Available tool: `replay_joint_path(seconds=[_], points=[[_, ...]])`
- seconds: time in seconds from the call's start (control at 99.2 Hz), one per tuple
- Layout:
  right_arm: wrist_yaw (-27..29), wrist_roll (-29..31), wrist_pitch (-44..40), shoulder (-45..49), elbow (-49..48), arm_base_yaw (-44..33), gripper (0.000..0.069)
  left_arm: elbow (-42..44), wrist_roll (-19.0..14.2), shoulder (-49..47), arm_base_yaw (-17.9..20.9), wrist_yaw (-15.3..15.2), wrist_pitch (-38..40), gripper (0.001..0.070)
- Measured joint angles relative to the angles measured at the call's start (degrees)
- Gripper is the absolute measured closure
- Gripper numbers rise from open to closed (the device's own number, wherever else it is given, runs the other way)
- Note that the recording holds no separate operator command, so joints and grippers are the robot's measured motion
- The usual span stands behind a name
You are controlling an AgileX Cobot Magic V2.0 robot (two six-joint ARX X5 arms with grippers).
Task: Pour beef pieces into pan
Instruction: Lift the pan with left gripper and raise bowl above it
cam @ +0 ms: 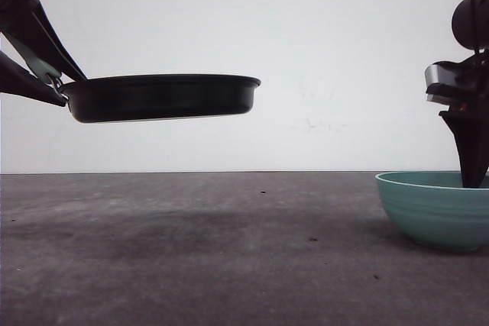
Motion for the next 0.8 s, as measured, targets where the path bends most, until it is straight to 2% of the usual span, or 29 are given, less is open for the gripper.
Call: replay_joint_path(seconds=[0.06, 0.171, 0.252, 0.413, 0.585, 0.796], points=[[0.0, 0.0, 0.6, 0.3, 0.0, 0.0, 0.0450, 0.0, 0.0, 0.0, 0.0, 0.0, -0.2, 0.0578], [-0.9, -0.6, 0.7, 1.0, 0.0, 0.2, 0.0607, 0.0, 0.2, 0.0, -0.5, 0.0, -0.7, 0.0578], [-1.6, -1.2, 0.7, 1.8, 0.0, 0.2, 0.0660, 0.0, 0.7, 0.0, -1.2, 0.0, -1.2, 0.0578], [-4.1, -2.0, 1.4, 2.1, 0.0, 0.2, 0.0676, 0.0, 1.2, 0.0, -2.2, 0.0, -1.6, 0.0578], [-12.0, -1.9, 4.0, 1.7, 0.0, 0.5, 0.0677, 0.0, 1.3, 0.0, -3.6, 0.0, -1.6, 0.0578], [-12.7, 0.9, 10.9, -8.0, 0.0, 4.5, 0.0677, 0.6, 1.3, 0.9, -6.3, 0.0, -2.7, 0.0578]])
